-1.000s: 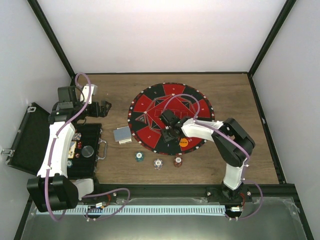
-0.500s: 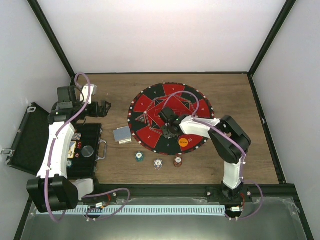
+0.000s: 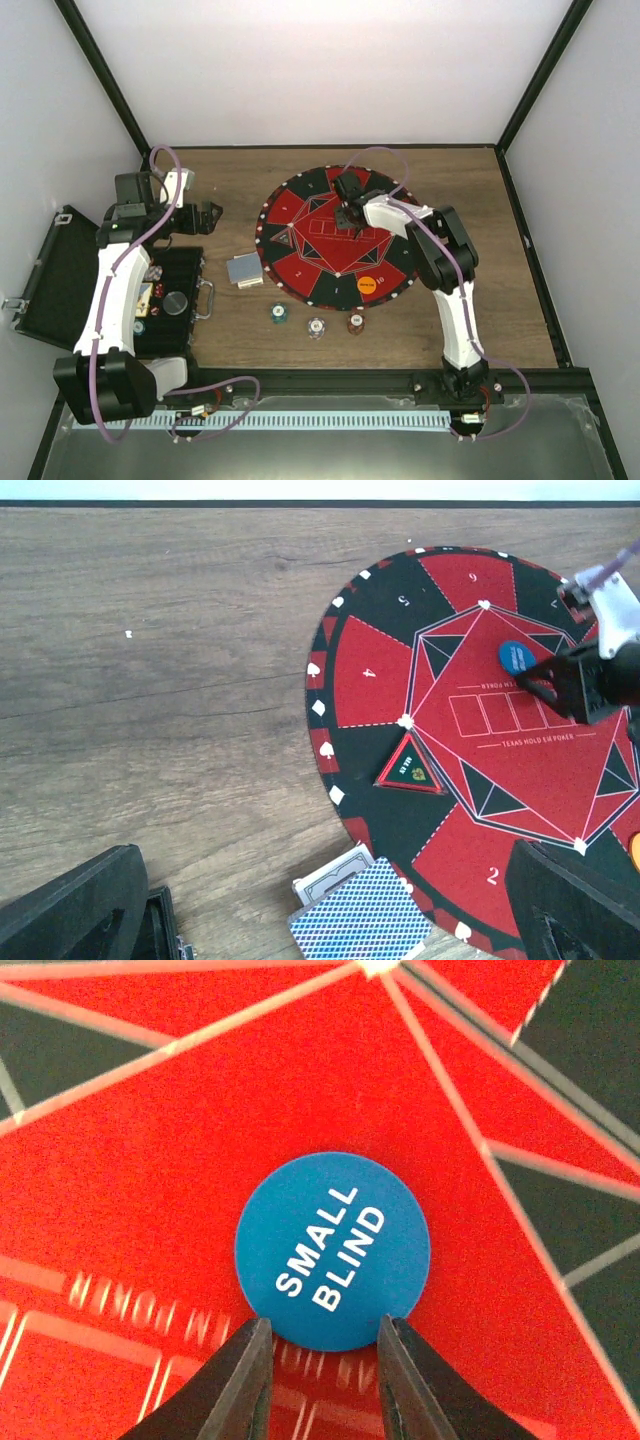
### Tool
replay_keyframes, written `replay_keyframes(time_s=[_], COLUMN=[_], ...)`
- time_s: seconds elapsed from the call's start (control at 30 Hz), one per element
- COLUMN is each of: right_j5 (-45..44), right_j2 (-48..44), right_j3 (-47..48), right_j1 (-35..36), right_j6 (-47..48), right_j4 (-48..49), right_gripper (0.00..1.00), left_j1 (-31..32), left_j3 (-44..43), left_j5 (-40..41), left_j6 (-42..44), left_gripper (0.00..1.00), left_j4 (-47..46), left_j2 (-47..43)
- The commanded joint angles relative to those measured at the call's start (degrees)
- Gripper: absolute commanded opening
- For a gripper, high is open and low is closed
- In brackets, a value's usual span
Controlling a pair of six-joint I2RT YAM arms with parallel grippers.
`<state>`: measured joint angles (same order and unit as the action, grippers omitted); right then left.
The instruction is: Distribute texas hold em gaming equipment
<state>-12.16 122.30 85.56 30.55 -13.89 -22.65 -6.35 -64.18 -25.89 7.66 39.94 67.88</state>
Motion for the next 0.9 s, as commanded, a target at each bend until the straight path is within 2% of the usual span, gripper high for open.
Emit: replay_keyframes(time_s=[0.0, 0.2, 0.37, 0.53, 0.63, 0.73, 0.87], right_j5=[-0.79, -0.88, -1.27, -1.85, -2.07, -1.57, -1.52], right_j2=[7.06, 16.60, 21.36, 19.58, 14.28, 7.78, -2.95], right_j3=[10.25, 27.09, 34.95, 35.03, 32.49, 26.29, 13.43], right_j1=[-1.69, -3.47, -4.73, -4.75, -4.43, -3.50, -0.40], right_j6=[2.49, 4.27, 5.23, 4.93, 4.41, 4.21, 2.05], right_j4=[-1.64, -6.52, -9.03, -9.93, -10.16, -9.54, -9.18], right_gripper=[0.31, 0.31, 0.31, 0.35, 0.44, 0.50, 0.52], left_j1=[-0.29, -0.26, -0.24, -0.25, -0.25, -0.27, -0.24], left_j3=[-0.24, -0.38, -0.51, -0.48, -0.50, -0.50, -0.78], left_j5=[-0.46, -0.12, -0.38, -0.78, -0.92, -0.92, -0.96], left_j6=[-0.63, -0.70, -0.88, -1.15, -1.12, -0.95, -0.60], left_gripper=[1.00, 1.00, 1.00, 1.00, 1.00, 1.00, 1.00], left_j4=[-0.23, -0.69, -1.08, -1.20, -0.88, -0.56, -0.12], left_j2=[0.95, 2.05, 2.51, 2.84, 2.56, 1.91, 1.17])
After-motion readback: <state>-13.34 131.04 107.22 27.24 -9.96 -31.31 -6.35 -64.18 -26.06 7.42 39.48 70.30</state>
